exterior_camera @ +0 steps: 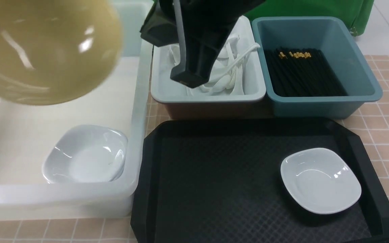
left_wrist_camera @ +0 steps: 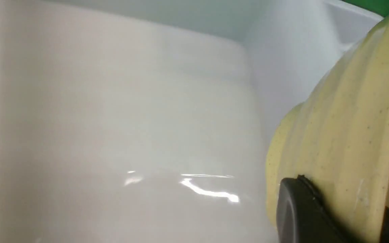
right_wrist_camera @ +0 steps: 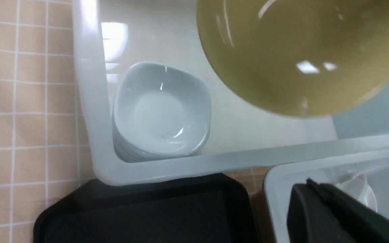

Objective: On brown table put chopsticks spoon bowls plates into blue grey white boxes.
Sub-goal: 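Place the tan bowl onto the bowl stack in the left bin with the left gripper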

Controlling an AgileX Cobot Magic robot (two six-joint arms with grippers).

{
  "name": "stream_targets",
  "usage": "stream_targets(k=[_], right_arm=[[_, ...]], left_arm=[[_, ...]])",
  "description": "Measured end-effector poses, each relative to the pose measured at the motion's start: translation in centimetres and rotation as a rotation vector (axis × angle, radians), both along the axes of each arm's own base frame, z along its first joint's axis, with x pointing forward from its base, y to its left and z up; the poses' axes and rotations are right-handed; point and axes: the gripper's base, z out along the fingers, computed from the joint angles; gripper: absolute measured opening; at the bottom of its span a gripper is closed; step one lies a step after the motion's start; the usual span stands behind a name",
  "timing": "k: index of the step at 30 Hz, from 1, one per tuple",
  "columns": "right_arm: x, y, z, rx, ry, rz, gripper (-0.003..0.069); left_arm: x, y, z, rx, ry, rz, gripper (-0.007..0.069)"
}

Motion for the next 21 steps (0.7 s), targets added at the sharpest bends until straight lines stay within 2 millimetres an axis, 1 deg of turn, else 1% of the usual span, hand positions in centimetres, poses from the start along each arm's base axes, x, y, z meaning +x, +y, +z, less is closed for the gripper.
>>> stream_targets(k=[1, 2, 4, 10, 11, 12, 13, 14, 16, 17, 18, 19, 21], right_arm=[[0.0, 0.0, 0.1, 0.005, -0.005, 0.0, 0.0037], [0.1, 0.1, 0.0, 0.006, -0.005, 0.0, 0.0037], [0.1, 0.1, 0.0, 0.005, -0.004, 0.0, 0.0037], [0.5, 0.6, -0.6, -0.007, 0.004, -0.001, 0.0037], [0.5, 0.6, -0.6, -0.007, 0.004, -0.001, 0.0037], [0.5, 0.6, -0.7, -0.012, 0.008, -0.001, 0.0037], [0.5, 0.6, -0.7, -0.012, 0.009, -0.001, 0.0037], [0.5, 0.5, -0.7, -0.017, 0.012, -0.001, 0.0037], [0.5, 0.5, -0.8, -0.023, 0.014, -0.001, 0.0037], [0.5, 0.5, -0.8, -0.023, 0.014, -0.001, 0.0037], [0.5, 0.5, -0.8, -0.029, 0.011, -0.004, 0.0037], [0.5, 0.5, -0.8, -0.03, 0.011, -0.005, 0.0037], [0.6, 0.4, -1.0, -0.05, 0.006, -0.011, 0.0037]], left_arm=[[-0.1, 1.3, -1.2, -0.001, 0.009, 0.063, 0.0008], [0.0, 2.1, -2.1, -0.003, 0.019, 0.099, 0.0008], [0.4, 3.1, -3.9, 0.003, 0.042, 0.133, 0.0008], [2.4, 4.3, -8.4, -0.003, 0.134, 0.101, 0.0008], [2.4, 4.4, -8.6, -0.002, 0.139, 0.101, 0.0008], [2.8, 4.7, -9.7, -0.001, 0.166, 0.1, 0.0009], [2.9, 4.8, -10.0, 0.001, 0.174, 0.1, 0.001], [3.1, 5.1, -10.9, 0.015, 0.202, 0.092, 0.0018], [3.2, 5.2, -11.1, 0.038, 0.204, 0.084, 0.0051], [3.3, 5.3, -11.1, 0.039, 0.205, 0.085, 0.0054], [3.3, 5.3, -11.1, 0.039, 0.201, 0.087, 0.0082], [3.4, 5.3, -11.1, 0.04, 0.201, 0.088, 0.0087], [3.4, 5.4, -11.0, 0.05, 0.201, 0.085, 0.0179]])
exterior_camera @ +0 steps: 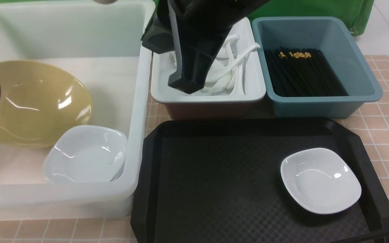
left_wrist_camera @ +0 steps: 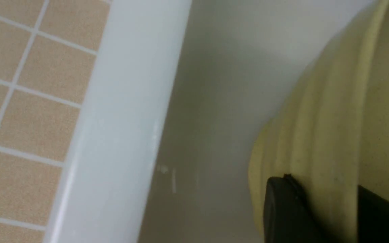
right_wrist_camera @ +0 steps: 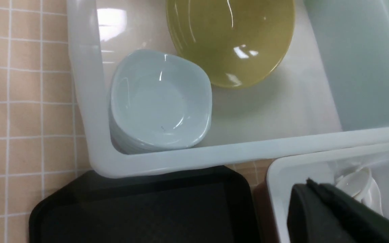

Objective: On brown table put chopsticks spoon bowls plates into blue grey white boxes.
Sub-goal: 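Place the tan bowl onto the bowl stack in the left bin with the left gripper, then grasp the small white bowl on the black tray by its rim with the left gripper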

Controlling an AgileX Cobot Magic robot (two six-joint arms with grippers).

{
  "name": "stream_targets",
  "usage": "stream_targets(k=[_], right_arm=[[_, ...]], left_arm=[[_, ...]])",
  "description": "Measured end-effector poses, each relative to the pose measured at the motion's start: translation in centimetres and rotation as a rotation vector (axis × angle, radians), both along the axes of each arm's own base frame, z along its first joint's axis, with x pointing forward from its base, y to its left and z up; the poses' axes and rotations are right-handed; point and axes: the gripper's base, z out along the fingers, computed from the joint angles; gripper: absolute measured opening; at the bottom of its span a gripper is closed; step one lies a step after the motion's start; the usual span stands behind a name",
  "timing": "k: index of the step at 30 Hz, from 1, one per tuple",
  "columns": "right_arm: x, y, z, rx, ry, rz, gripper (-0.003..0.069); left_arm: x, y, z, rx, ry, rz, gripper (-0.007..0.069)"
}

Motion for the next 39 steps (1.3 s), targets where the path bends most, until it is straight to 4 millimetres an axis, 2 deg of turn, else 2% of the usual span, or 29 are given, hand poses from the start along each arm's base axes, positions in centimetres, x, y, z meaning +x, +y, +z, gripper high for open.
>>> stream_targets(k=[1, 2, 5, 6, 8, 10, 13, 14, 15, 17, 18, 21, 22, 23, 24, 26, 27, 29, 30, 31, 32, 33, 34, 35, 38, 39], right_arm=[[0.0, 0.0, 0.0, -0.002, 0.001, 0.0, 0.0037], [0.0, 0.0, -0.1, -0.011, 0.002, -0.004, 0.0037], [0.1, -0.2, -0.2, -0.028, 0.008, -0.013, 0.0038], [0.1, -0.2, -0.2, -0.029, 0.009, -0.014, 0.0038], [0.4, -0.6, -0.3, -0.032, 0.02, -0.033, 0.0039], [1.1, -1.2, -0.3, -0.024, 0.039, -0.078, 0.0039], [2.6, -3.0, -0.6, -0.037, 0.08, -0.164, 0.0042], [2.7, -3.1, -0.6, -0.039, 0.087, -0.174, 0.0043], [3.5, -4.2, -0.7, -0.046, 0.11, -0.226, 0.0044], [4.7, -5.6, -0.8, -0.035, 0.13, -0.298, 0.0044], [5.1, -6.2, -1.0, -0.028, 0.142, -0.332, 0.0045], [6.7, -8.2, -2.2, -0.039, 0.191, -0.43, 0.0047], [6.8, -8.3, -2.3, -0.04, 0.195, -0.437, 0.0047], [7.7, -9.5, -3.7, -0.056, 0.24, -0.5, 0.0047], [8.0, -10.1, -4.5, -0.069, 0.264, -0.531, 0.0047], [8.4, -11.5, -6.2, -0.098, 0.318, -0.592, 0.0048], [8.5, -12.2, -7.2, -0.119, 0.347, -0.617, 0.0048], [7.8, -13.6, -8.9, -0.157, 0.4, -0.655, 0.0051], [7.6, -13.9, -9.2, -0.161, 0.407, -0.662, 0.0051], [7.0, -14.7, -9.7, -0.161, 0.427, -0.69, 0.0052], [6.6, -15.4, -9.9, -0.159, 0.435, -0.709, 0.0052], [5.8, -16.2, -10.2, -0.149, 0.439, -0.732, 0.0054], [5.5, -16.4, -10.2, -0.145, 0.44, -0.74, 0.0055], [4.4, -17.6, -10.3, -0.135, 0.44, -0.765, 0.0055], [1.8, -19.6, -10.1, -0.104, 0.424, -0.804, 0.0057], [1.1, -20.0, -10.1, -0.096, 0.417, -0.81, 0.0057]], left_arm=[[0.0, 0.0, 0.0, 0.001, 0.001, -0.001, 0.0179], [0.0, 0.1, 0.2, 0.009, 0.017, -0.019, 0.0255], [0.0, 0.1, 1.4, 0.02, 0.044, -0.054, 0.0372], [0.0, 0.1, 1.6, 0.02, 0.044, -0.053, 0.0387], [0.0, 0.2, 4.0, 0.04, 0.032, -0.066, 0.0458], [-0.2, 0.0, 6.6, 0.048, 0.012, -0.056, 0.0479], [-0.7, -1.2, 9.8, 0.061, 0.008, -0.058, 0.0459], [-0.8, -1.2, 10.0, 0.062, 0.009, -0.057, 0.0454], [-0.8, -3.0, 11.3, 0.083, 0.022, -0.103, 0.0398], [-0.3, -6.0, 12.3, 0.111, 0.027, -0.2, 0.0304], [0.0, -7.5, 12.5, 0.12, 0.026, -0.248, 0.026], [1.3, -13.6, 12.5, 0.146, 0.018, -0.458, 0.0101], [1.4, -14.1, 12.4, 0.148, 0.018, -0.477, 0.009], [1.9, -17.6, 12.0, 0.168, 0.004, -0.606, 0.0039], [2.1, -20.3, 11.6, 0.185, -0.007, -0.706, 0.0017], [2.3, -25.5, 10.5, 0.223, -0.034, -0.909, 0.0001], [2.2, -27.5, 10.1, 0.238, -0.047, -0.985, 0.0001], [2.3, -32.7, 8.3, 0.263, -0.084, -1.138, 0.0001], [2.3, -33.2, 8.2, 0.263, -0.087, -1.146, 0.0001], [2.2, -36.1, 7.3, 0.266, -0.114, -1.193, 0.0003], [2.1, -38.0, 6.6, 0.263, -0.132, -1.21, 0.0005], [1.9, -39.7, 6.2, 0.257, -0.145, -1.224, 0.0006], [2.1, -40.5, 5.8, 0.254, -0.151, -1.219, 0.0008], [1.8, -42.6, 5.1, 0.244, -0.158, -1.228, 0.0012], [1.4, -46.6, 3.1, 0.211, -0.13, -1.251, 0.0062], [1.4, -47.2, 2.5, 0.206, -0.117, -1.255, 0.0082]])
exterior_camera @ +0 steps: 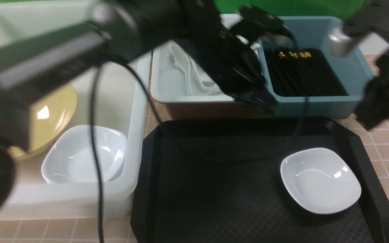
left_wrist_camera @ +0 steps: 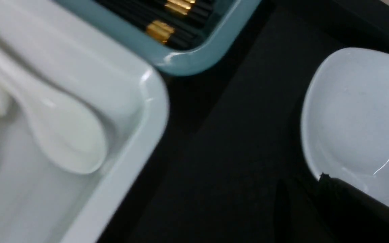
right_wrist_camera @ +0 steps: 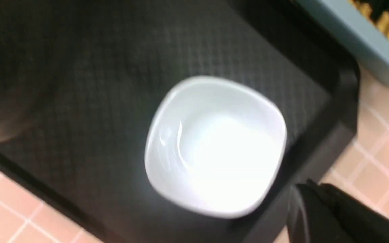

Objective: On brown table put chopsticks spoon bowls plates into blue grey white boxes.
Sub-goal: 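Grasp the small white bowl on the black tray by its rim with the left gripper, then place the white bowl into the white bin with the other dishes with the left gripper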

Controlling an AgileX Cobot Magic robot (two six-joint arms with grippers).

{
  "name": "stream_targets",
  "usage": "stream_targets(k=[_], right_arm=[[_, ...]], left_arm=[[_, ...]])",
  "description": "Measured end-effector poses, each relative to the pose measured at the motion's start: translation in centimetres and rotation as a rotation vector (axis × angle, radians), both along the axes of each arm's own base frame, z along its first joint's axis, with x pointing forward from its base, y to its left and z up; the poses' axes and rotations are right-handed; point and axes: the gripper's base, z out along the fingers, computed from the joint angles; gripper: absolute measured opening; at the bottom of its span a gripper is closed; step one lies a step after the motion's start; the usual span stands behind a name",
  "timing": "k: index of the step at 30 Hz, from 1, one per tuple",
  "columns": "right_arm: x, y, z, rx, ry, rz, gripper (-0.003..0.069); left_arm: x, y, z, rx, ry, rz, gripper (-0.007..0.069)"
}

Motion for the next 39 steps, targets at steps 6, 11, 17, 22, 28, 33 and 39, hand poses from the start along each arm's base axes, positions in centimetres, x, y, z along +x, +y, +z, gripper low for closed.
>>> stream_targets(k=[6, 11, 17, 22, 28, 33, 39], right_arm=[[-4.8, -1.8, 0.2, 0.036, -0.095, -0.014, 0.0059], [-6.8, -2.5, -0.5, 0.049, -0.137, -0.013, 0.0063], [-7.0, -2.5, -0.7, 0.059, -0.166, -0.011, 0.0065], [-6.6, -2.4, -0.4, 0.077, -0.213, -0.01, 0.0068], [-6.6, -2.3, -0.4, 0.085, -0.216, -0.01, 0.0068], [-6.6, -2.2, -0.4, 0.097, -0.218, -0.008, 0.0068], [-6.0, 0.1, 2.0, 0.256, -0.248, 0.149, 0.0068]], left_arm=[[-0.2, -2.7, -4.7, 0.049, 0.083, -0.018, 0.0286], [0.6, -3.7, -8.2, 0.029, 0.139, 0.034, 0.0452], [0.1, -5.3, -11.2, -0.043, 0.281, 0.071, 0.0493], [-1.3, -7.0, -11.5, -0.023, 0.248, -0.004, 0.0379], [-1.3, -6.8, -10.9, 0.024, 0.246, -0.03, 0.009], [0.3, -4.7, -5.5, 0.045, 0.177, -0.059, 0.0006], [2.0, 3.4, 4.2, 0.012, 0.067, 0.044, 0.0006]])
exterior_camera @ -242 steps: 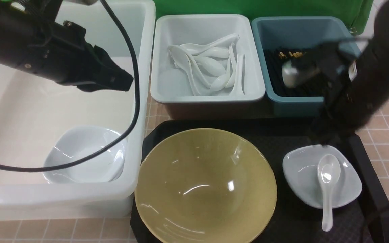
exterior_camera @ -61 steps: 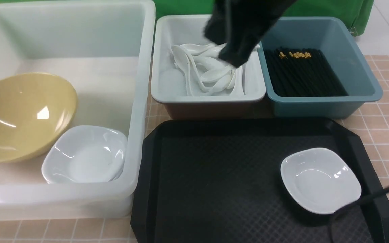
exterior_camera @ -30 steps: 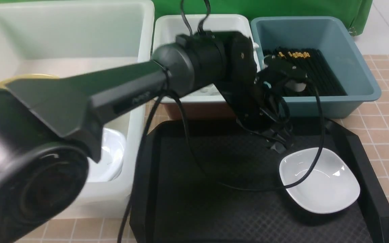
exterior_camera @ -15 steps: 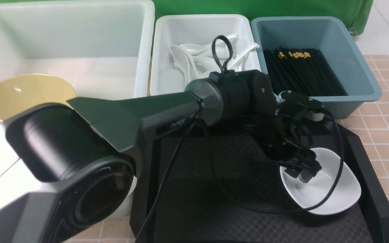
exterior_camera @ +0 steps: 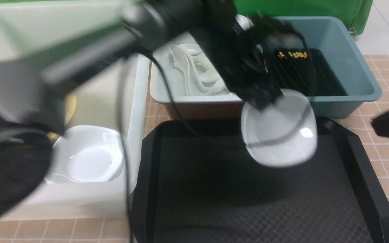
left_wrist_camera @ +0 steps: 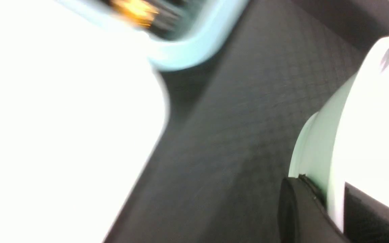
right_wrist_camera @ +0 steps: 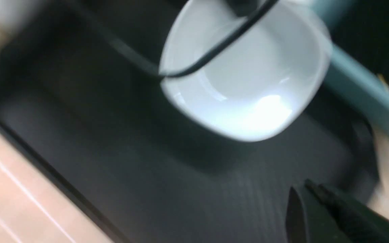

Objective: On brown table put chopsticks spoon bowls plates into blue grey white boxes.
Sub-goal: 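Place the white bowl into the white bin with the other dishes with the left gripper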

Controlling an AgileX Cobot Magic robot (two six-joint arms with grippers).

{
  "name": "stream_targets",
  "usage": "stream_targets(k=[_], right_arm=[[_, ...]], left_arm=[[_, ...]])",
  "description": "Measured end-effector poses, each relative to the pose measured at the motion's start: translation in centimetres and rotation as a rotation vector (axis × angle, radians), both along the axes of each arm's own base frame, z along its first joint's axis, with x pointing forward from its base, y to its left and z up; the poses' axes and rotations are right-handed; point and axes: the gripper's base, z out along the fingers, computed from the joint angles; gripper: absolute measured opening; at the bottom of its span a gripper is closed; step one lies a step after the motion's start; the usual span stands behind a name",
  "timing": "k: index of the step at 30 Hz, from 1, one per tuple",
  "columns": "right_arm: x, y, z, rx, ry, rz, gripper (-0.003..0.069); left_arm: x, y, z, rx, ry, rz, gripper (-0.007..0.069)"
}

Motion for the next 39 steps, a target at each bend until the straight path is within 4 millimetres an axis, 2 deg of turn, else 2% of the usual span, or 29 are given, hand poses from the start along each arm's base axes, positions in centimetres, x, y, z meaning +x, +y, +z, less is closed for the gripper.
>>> stream_targets(k=[1, 2, 3, 4, 7, 9, 11, 12, 15, 17, 19, 24, 32, 39], right_arm=[[0.1, 0.1, 0.1, 0.005, -0.004, 0.008, 0.0068], [0.4, 1.5, 1.3, 0.035, -0.03, 0.076, 0.0068], [0.6, 1.7, 1.5, 0.037, -0.038, 0.086, 0.0068], [0.9, 3.2, 2.6, 0.048, -0.067, 0.152, 0.0068], [1.8, 7.1, 3.6, 0.042, -0.091, 0.304, 0.0068], [2.5, 9.9, 3.4, 0.032, -0.079, 0.389, 0.0068], [2.9, 11.7, 3.1, 0.022, -0.069, 0.433, 0.0068], [3.2, 13.6, 2.8, -0.002, -0.068, 0.479, 0.0068], [4.3, 16.4, 1.6, -0.049, -0.055, 0.532, 0.0069], [5.0, 17.3, 1.2, -0.059, -0.058, 0.545, 0.007], [5.9, 18.3, 1.0, -0.057, -0.065, 0.543, 0.0071], [6.7, 19.0, 0.7, -0.064, -0.069, 0.546, 0.0076], [6.5, 19.1, 0.6, -0.093, -0.068, 0.58, 0.0077], [3.7, 20.9, 1.4, -0.129, -0.095, 0.732, 0.0078]], left_arm=[[0.0, 0.4, 0.3, 0.0, -0.002, 0.005, 0.0006], [-0.2, 3.3, 2.8, -0.008, -0.024, 0.049, 0.0006], [-0.5, 3.8, 3.3, -0.011, -0.029, 0.055, 0.0006], [-0.7, 7.2, 5.1, -0.017, -0.049, 0.12, 0.0006], [-1.9, 12.7, 6.9, -0.016, -0.06, 0.24, 0.0006], [-3.0, 16.0, 7.0, -0.005, -0.046, 0.32, 0.0006], [-4.0, 18.0, 6.7, 0.004, -0.03, 0.371, 0.0006], [-5.4, 20.3, 6.1, 0.015, -0.005, 0.438, 0.0006], [-8.0, 22.8, 4.3, 0.026, 0.032, 0.526, 0.0006], [-9.2, 23.9, 3.5, 0.025, 0.028, 0.573, 0.0006], [-10.3, 24.7, 1.8, 0.022, 0.037, 0.621, 0.0006], [-10.8, 25.4, -0.9, 0.007, 0.055, 0.68, 0.0013], [-10.2, 25.7, -1.2, -0.007, 0.0, 0.721, 0.0027], [-10.3, 25.8, -0.6, -0.025, -0.049, 0.75, 0.0024]])
